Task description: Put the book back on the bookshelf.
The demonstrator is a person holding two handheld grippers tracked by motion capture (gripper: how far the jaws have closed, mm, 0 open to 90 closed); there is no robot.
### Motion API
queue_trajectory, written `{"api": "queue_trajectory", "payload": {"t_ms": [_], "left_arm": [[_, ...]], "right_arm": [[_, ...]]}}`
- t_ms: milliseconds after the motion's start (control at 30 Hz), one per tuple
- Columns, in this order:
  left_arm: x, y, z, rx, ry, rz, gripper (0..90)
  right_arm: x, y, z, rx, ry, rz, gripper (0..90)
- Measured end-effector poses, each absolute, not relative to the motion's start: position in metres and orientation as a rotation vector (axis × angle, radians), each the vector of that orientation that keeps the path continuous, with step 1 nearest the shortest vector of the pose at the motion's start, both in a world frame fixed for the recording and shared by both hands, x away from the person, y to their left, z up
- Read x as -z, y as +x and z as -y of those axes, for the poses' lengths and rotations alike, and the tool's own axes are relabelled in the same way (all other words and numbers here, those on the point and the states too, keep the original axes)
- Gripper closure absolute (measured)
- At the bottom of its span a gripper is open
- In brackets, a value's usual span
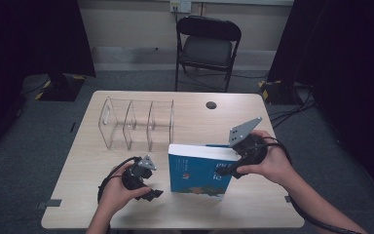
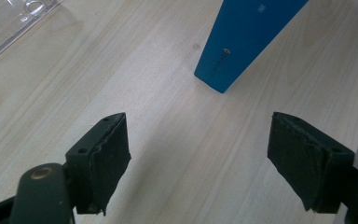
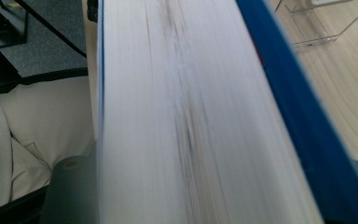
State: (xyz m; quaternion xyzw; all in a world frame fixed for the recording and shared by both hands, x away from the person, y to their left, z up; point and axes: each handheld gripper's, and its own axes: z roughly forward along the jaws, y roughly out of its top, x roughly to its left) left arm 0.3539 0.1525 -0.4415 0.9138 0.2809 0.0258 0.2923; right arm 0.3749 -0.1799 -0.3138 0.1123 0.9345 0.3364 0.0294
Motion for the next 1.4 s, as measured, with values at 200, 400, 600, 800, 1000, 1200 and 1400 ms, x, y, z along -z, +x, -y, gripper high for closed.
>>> {"api": "queue_trajectory", "payload": {"t_ms": [200,400,600,800,1000,1200,1400], "left_arm": [[0.441,0.353,-0.152,-0.058,2.430,-0.747,20.8],[0.441,0.354,-0.151,-0.056,2.443,-0.733,20.8],[0.440,0.354,-0.150,-0.060,2.454,-0.728,20.8],[0.438,0.354,-0.150,-0.054,2.463,-0.718,20.9],[0.428,0.355,-0.152,-0.048,2.464,-0.706,21.0],[0.421,0.357,-0.150,-0.052,2.489,-0.682,21.3],[0.409,0.359,-0.147,-0.054,2.489,-0.679,21.4]], "right_arm": [[0.321,0.374,0.187,-1.068,0.382,-2.853,28.5],[0.330,0.372,0.194,-1.106,0.398,-2.838,26.3],[0.338,0.372,0.197,-1.162,0.413,-2.818,26.2],[0.345,0.371,0.200,-1.190,0.431,-2.799,25.0],[0.352,0.371,0.203,-1.242,0.449,-2.777,25.1],[0.355,0.370,0.204,-1.254,0.452,-2.773,25.0],[0.360,0.369,0.208,-1.260,0.464,-2.768,24.7]]}}
